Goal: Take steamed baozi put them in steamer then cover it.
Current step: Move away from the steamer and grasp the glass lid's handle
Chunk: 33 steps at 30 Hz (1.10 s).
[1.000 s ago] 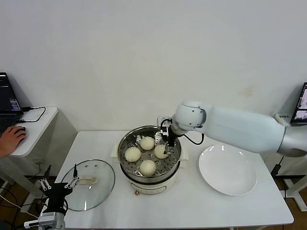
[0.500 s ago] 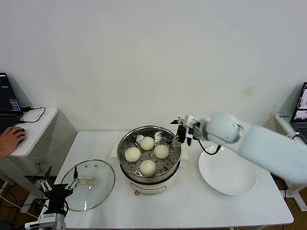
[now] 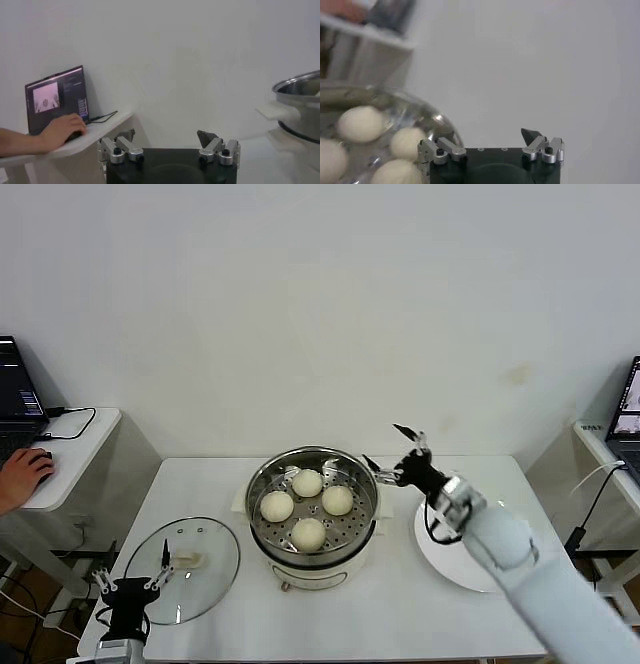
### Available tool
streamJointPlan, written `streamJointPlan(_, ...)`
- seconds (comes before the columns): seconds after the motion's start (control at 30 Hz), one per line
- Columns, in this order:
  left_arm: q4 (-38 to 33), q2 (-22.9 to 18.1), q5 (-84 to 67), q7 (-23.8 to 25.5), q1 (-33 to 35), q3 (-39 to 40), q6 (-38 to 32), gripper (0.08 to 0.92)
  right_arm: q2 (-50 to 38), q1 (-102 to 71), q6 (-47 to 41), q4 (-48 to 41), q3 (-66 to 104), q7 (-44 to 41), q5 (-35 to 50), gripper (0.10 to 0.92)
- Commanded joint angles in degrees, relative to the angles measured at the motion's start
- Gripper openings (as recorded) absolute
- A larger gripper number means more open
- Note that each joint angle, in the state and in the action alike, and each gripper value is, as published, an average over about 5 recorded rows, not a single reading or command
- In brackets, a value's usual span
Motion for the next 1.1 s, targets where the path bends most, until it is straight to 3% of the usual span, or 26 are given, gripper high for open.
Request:
streamJointPlan(0.03, 6.3, 1.3, 25.0, -0.4, -0.1, -2.0, -3.2, 0.823, 26.7, -30.0, 13.0, 1.9, 36.4, 1.2, -13.1, 0.823)
streamJointPlan(0.5, 16.8, 8.1, 62.3, -2.6, 3.2, -9.4, -9.5, 0.823, 30.0, -36.0, 16.1, 1.3, 44.2, 5.3, -10.9, 0.823)
streamJointPlan(1.1, 28.6, 12.1, 71.9, -3.5, -11.6, -3.3, -11.5, 0.823, 32.7, -36.5, 18.1, 0.0, 44.1, 5.9, -12.2, 0.823)
